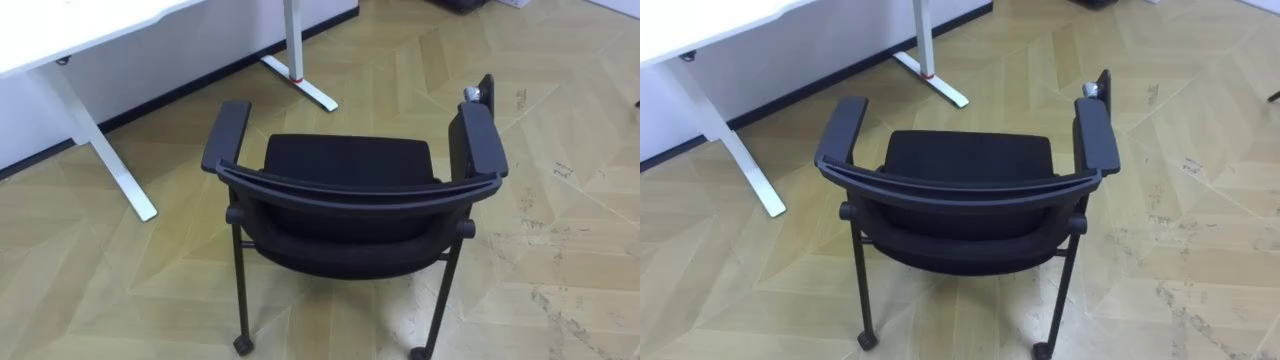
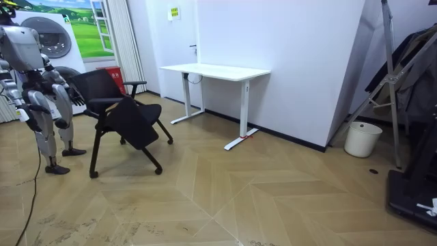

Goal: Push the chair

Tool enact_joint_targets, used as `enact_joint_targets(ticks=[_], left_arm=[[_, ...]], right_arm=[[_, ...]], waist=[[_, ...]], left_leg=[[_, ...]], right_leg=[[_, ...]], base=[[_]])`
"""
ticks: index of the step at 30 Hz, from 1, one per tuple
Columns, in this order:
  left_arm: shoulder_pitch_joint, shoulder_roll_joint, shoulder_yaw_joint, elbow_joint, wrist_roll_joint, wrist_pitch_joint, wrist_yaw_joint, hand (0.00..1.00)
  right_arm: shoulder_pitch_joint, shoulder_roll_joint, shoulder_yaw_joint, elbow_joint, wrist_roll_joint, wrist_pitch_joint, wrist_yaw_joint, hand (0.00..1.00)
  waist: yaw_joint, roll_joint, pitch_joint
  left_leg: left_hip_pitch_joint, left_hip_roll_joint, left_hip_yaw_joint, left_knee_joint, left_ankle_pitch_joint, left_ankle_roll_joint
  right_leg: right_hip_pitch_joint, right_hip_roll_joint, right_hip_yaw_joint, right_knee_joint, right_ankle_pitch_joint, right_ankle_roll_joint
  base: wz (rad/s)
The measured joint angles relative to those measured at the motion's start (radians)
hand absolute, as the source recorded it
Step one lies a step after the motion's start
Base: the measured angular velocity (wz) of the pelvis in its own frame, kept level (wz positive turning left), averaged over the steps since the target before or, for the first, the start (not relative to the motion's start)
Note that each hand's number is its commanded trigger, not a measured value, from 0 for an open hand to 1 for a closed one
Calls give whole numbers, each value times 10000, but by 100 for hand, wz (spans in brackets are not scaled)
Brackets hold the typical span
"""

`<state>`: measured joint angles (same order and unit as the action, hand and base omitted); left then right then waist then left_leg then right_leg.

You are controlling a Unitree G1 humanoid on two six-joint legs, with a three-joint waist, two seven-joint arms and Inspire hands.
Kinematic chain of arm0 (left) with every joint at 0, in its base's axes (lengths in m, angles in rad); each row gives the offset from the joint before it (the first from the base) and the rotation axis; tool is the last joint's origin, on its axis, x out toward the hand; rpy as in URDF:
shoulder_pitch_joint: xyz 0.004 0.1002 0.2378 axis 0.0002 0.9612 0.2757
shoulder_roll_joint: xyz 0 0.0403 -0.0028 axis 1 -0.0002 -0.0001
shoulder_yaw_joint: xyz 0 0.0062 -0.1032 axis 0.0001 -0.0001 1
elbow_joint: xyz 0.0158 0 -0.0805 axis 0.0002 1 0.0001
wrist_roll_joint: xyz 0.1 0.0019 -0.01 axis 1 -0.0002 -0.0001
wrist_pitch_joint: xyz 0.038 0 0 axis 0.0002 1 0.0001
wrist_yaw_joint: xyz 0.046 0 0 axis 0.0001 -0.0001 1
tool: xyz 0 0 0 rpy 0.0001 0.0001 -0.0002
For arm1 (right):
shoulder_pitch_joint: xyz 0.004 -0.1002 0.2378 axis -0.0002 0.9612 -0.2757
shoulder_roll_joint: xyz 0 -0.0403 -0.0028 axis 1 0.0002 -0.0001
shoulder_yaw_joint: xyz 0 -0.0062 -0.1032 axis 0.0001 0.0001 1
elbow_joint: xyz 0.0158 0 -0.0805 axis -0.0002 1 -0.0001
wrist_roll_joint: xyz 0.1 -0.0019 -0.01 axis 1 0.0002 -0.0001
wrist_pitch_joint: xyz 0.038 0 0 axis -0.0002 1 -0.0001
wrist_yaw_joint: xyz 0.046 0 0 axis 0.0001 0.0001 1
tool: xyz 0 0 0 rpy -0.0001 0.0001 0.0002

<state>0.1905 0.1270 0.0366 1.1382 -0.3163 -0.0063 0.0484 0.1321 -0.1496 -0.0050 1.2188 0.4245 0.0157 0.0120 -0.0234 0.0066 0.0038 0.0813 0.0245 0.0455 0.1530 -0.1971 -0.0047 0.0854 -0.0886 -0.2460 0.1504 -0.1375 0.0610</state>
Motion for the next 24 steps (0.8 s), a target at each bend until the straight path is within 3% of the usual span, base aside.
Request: enact_joint_targets(ticks=[16, 19, 21, 24], left_arm=[[245, -4, 67, -28, 61, -9, 745, 0], [324, 1, 330, -245, 346, -15, 1394, 0], [335, 22, 805, -406, 897, -15, 2100, 0], [210, 180, 935, -618, 1920, -16, 2878, 0]], right_arm=[[-100, 3, -200, -13, -387, -58, -261, 0], [-90, 3, -332, -29, -350, -57, -488, 0], [-67, -5, -594, -7, -345, -57, -671, 0], [-84, -46, -616, -18, -386, -57, -741, 0]], waist=[[-7, -1, 48], [-37, 3, 25], [-47, 29, 55], [-32, 126, 36]], left_leg=[[6, -1, -6, -18, -6, -8], [18, -2, -24, 0, -7, -10], [124, -1, -44, 35, -11, -15], [179, -1, -55, -11, -14, -20]], right_leg=[[17, 0, -4, -9, -23, 7], [30, 0, -13, -8, -36, 4], [141, 1, -43, -7, -49, 10], [171, 10, -19, -5, -56, 11]], base=[[0], [1], [4], [0]])
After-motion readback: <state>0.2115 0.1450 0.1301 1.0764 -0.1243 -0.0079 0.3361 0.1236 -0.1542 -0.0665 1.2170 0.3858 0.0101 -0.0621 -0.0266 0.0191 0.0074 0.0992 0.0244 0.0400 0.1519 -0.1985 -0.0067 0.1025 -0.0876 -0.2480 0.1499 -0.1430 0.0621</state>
